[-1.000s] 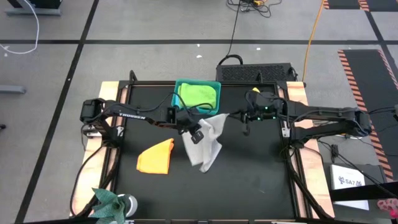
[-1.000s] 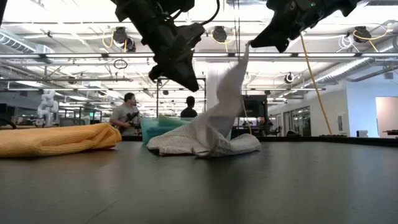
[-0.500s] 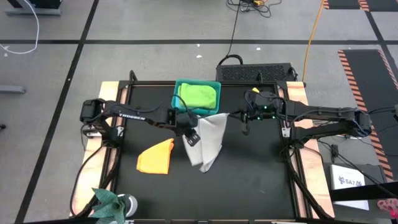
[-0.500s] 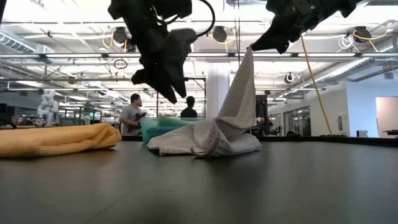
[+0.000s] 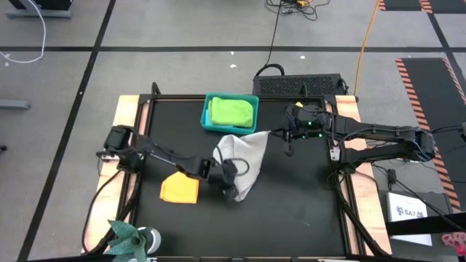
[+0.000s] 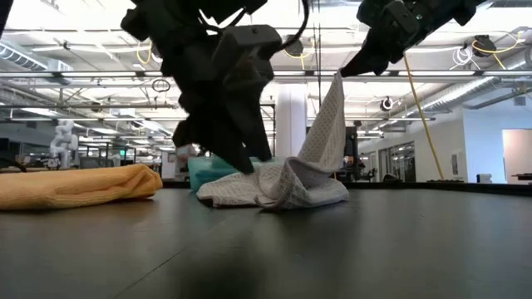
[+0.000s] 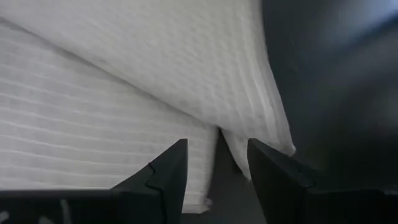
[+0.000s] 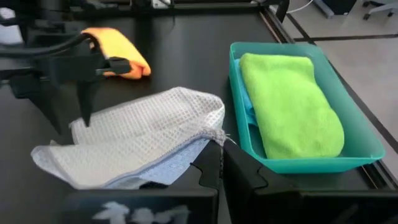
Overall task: Fold microfiber towels
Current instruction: Fold the gray towel
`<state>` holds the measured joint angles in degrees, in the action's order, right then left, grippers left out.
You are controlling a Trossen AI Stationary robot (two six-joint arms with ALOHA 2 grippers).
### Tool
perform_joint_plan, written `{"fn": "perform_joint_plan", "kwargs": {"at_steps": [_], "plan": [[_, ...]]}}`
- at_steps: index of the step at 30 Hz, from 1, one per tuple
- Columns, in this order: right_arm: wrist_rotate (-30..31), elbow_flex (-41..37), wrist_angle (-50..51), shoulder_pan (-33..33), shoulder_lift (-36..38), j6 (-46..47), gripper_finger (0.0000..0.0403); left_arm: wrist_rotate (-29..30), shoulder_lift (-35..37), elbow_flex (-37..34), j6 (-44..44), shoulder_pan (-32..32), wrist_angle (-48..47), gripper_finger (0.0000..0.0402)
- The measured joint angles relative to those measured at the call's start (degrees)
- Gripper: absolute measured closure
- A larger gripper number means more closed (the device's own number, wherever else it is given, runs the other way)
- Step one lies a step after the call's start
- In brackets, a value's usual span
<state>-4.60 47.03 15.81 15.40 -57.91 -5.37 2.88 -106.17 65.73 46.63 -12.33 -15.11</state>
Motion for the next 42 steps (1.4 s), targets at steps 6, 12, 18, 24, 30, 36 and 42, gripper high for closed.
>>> {"fn": "perform_joint_plan", "kwargs": {"at_steps": [6, 12, 18, 24, 30, 36, 42], "plan": [[-1.6, 0.0, 0.6, 0.0, 0.0, -0.9, 0.0403, -0.1, -2.9, 0.1, -4.4, -3.0, 2.1, 0.0234], [-1.6, 0.0, 0.9, 0.0, 0.0, -1.6, 0.0403, 0.5, -3.4, 0.1, -18.0, -5.0, 1.9, 0.0234], [-1.6, 0.0, 1.0, 0.0, 0.0, -2.0, 0.0403, 4.3, -3.5, 0.1, -31.9, -5.7, 2.4, 0.0234], [-1.6, 0.0, 1.0, 0.0, 0.0, -2.0, 0.0403, 3.6, -3.5, 0.1, -37.1, -5.8, 2.9, 0.0234], [-1.5, 0.0, 1.0, 0.0, 0.0, -2.0, 0.0403, 2.8, -3.5, 0.1, -44.4, -7.1, 2.9, 0.0234], [-1.4, 0.0, 1.0, 0.0, 0.0, -1.4, 0.0403, 5.6, -3.5, 0.1, -45.6, -7.5, 2.9, 0.0234], [-1.4, 0.0, 1.0, 0.0, 0.0, -1.4, 0.0403, 6.1, -4.1, 0.1, -46.5, -7.5, 3.4, 0.0234]]}}
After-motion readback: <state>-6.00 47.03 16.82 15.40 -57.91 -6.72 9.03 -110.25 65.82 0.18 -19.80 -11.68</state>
